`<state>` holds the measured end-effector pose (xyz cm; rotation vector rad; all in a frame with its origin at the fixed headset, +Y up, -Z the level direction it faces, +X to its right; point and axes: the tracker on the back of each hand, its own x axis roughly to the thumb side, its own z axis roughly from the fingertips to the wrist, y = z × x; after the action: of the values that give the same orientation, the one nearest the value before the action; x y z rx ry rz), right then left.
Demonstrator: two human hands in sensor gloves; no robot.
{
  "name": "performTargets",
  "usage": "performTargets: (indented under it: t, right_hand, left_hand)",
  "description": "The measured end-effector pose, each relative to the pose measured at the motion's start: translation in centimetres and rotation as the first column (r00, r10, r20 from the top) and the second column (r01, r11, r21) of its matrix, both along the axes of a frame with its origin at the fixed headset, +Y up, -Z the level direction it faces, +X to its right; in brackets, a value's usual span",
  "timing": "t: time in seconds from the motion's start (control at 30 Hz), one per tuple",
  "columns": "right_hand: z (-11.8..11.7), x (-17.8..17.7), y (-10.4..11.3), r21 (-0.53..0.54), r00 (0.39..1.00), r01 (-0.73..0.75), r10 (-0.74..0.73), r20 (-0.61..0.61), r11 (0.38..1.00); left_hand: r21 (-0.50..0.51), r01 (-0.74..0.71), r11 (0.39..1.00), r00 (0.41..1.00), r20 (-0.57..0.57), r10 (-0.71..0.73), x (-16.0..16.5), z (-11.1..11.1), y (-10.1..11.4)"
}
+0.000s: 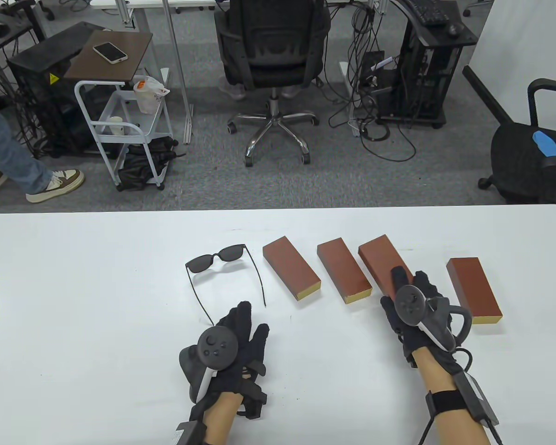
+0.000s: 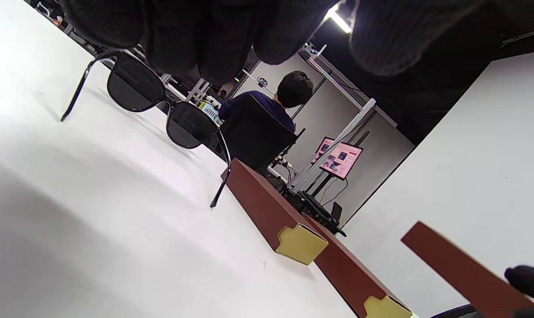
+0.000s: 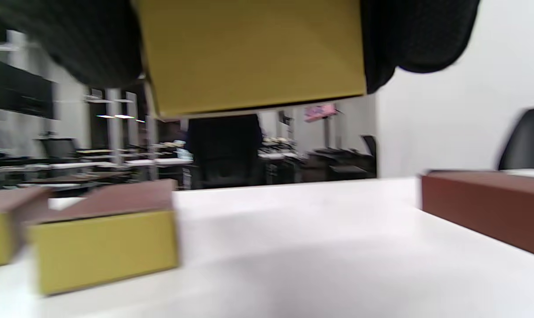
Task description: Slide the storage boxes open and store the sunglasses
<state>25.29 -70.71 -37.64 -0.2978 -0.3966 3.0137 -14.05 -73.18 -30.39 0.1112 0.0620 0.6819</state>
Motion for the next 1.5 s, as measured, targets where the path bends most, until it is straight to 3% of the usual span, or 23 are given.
performTargets:
  t: [0.13,0.37,0.77,1.2,1.4,1.5]
  right_hand:
    - [-1.0,1.3,-1.8,-0.123,0.995,-0.003,0.016,0.103,0.992]
    - [-1.8,1.3,-4.0,-0.228,0.992,0.003,0.025,0.121,0.974]
    - [-1.5,1.2,-4.4,-0.336,0.992,0.043,0.001,0.13,0.941]
    - [3.9,0.4,-0.7,-0.124,1.0,-0.001,0.0,-0.006,0.992]
    - [6.0,-0.8,-1.5,0.019,0.99,0.027,-0.024,-0.142,0.999]
    - [6.2,-0.8,-2.2,-0.041,0.983,0.015,-0.022,-0.183,0.999]
  left_hand:
    - [0.002,0.036,0.999,0.999,0.004,-0.036,0.0,-0.1,0.0]
    - [-0.013,0.067,0.998,0.998,0.007,-0.067,0.0,-0.3,-0.3]
    - [0.001,0.095,0.995,0.995,0.016,-0.095,0.0,-0.3,-0.2]
    - [0.012,0.155,0.988,0.987,0.037,-0.156,0.8,-0.4,-0.5]
    - [0.034,0.211,0.977,0.976,0.045,-0.212,1.1,-0.4,-0.6]
    - [0.027,0.221,0.975,0.974,0.04,-0.222,1.0,-0.6,-0.6]
